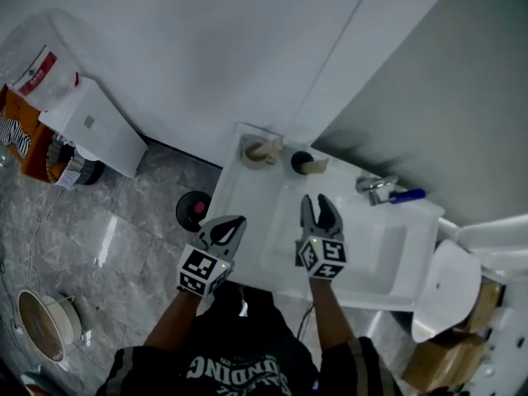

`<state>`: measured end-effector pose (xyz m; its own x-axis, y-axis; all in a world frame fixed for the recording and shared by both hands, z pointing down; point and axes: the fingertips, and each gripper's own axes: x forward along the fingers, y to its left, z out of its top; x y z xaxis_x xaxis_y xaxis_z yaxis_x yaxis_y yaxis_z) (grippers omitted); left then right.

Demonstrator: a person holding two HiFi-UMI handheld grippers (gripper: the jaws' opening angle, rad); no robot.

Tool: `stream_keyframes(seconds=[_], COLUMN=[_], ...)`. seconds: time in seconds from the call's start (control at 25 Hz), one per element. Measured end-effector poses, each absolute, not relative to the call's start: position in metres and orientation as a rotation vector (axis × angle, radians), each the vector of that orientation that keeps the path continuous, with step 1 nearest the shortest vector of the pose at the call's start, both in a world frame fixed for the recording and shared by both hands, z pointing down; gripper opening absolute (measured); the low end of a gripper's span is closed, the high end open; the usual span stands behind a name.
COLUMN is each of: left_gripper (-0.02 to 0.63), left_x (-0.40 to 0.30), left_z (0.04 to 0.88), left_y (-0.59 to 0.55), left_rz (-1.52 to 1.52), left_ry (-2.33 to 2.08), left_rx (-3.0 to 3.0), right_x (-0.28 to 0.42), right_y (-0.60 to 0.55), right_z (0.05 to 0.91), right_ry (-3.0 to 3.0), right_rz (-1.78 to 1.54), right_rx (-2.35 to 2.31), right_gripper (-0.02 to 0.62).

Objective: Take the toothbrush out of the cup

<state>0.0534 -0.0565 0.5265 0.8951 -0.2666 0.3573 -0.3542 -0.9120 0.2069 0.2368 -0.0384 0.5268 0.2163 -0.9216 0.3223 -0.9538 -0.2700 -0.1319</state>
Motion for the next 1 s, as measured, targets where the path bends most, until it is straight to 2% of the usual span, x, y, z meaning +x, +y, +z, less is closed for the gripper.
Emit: stream_keyframes(seconds=[0.64,0.76,1.0], left_gripper=[-0.002,-0.002,-0.002], left_x=[0.020,0.019,0.025], left_z=[0.557,0.555,0.556], left_y=[-0.051,-0.054,-0.048], left_rz=[0.584,0.546,0.560], left_ry=[-0.615,-0.649,-0.632], left_rx=[2.665,2.683,2.671], right_x=[0.312,0.317,0.317], right_y=[-0.102,-0.104,-0.105], right_z=[0.566,0.570,0.556], right_ry=[-1.664,-1.643,-1.701], right_rz=[0.524,0.531,0.498], right_rx=[2.432,2.411,2.369], right_gripper=[0.122,0.070,0.037])
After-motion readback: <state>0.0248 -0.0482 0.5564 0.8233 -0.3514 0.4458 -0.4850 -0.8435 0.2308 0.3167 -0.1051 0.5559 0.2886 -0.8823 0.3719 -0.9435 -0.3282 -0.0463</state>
